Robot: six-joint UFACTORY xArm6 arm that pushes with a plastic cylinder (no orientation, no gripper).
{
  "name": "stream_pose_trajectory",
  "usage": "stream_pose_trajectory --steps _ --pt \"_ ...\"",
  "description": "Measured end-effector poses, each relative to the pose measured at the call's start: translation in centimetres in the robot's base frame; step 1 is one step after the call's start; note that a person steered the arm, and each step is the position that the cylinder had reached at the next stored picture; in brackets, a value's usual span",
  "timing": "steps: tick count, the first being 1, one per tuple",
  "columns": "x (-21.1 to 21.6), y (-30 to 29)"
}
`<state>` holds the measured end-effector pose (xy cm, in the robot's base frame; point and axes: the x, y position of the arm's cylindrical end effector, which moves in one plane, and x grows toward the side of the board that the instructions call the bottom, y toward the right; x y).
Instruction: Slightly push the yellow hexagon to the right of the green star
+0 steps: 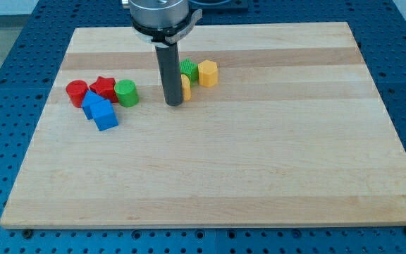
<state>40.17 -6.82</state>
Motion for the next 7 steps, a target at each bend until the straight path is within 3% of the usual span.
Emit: stream_pose_trajectory --steps 6,7 --pt "1.4 0.1" --pt "1.4 2.6"
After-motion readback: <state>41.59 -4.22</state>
